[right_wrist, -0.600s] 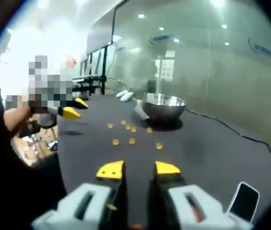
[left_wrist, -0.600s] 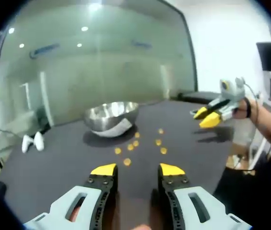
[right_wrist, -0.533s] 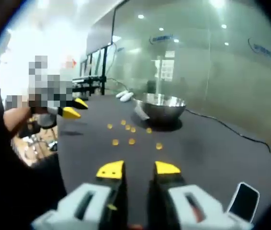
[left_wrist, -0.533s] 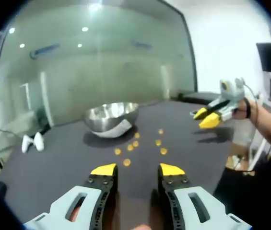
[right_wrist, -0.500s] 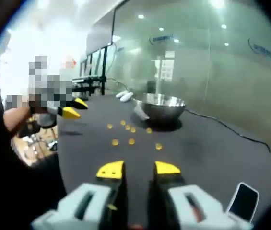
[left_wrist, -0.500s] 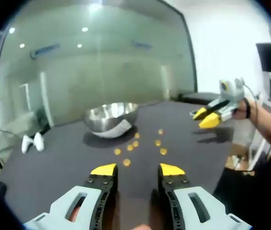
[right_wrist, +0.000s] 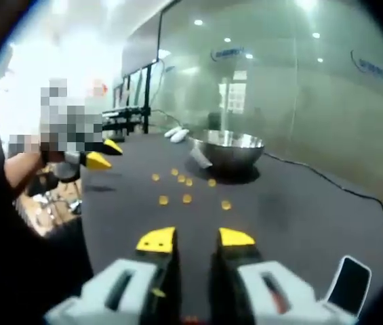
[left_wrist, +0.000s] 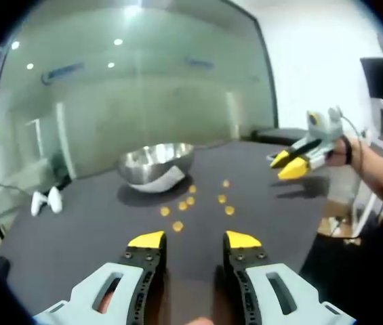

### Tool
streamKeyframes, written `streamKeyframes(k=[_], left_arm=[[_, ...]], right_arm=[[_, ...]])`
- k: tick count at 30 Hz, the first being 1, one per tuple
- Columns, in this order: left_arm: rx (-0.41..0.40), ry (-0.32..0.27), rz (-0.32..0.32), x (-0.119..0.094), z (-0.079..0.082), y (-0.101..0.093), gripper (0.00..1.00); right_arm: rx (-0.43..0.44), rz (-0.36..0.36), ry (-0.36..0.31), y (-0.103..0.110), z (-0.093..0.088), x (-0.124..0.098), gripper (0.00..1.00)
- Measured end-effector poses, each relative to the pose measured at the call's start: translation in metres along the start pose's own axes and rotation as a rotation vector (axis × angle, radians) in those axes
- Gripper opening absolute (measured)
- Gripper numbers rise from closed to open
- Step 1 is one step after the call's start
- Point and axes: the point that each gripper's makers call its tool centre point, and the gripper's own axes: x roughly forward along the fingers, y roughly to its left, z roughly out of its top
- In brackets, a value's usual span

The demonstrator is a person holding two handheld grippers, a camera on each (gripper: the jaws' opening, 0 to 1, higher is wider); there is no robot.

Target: Pick up the QQ candy scattered on the table and place it into the stainless steel bowl on the table

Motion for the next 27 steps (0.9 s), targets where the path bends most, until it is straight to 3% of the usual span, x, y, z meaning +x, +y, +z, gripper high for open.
streamKeyframes(k=[12, 23, 25, 27], left_arm=[[-0.007, -0.006, -0.004, -0.002, -0.003, 0.000, 0.35], [-0.016, -0.010, -0.004, -0.008, -0.006, -0.001, 0.35], [-0.017, -0.007, -0.004, -0.010, -0.008, -0.002, 0.35], [-0.018, -0.004, -0.003, -0.012, -0.009, -0.002, 0.35]], right_arm=[[0.008, -0.010, 0.044, -0.011, -0.006, 0.029, 0.23], [-0.013, -0.014, 0.082, -0.025, 0.000, 0.082, 0.22], [-0.086, -0.041, 0.069, -0.031, 0.006, 0.090, 0.22], [-0.052, -0.040, 0.088, -0.031, 0.002, 0.100, 0.23]])
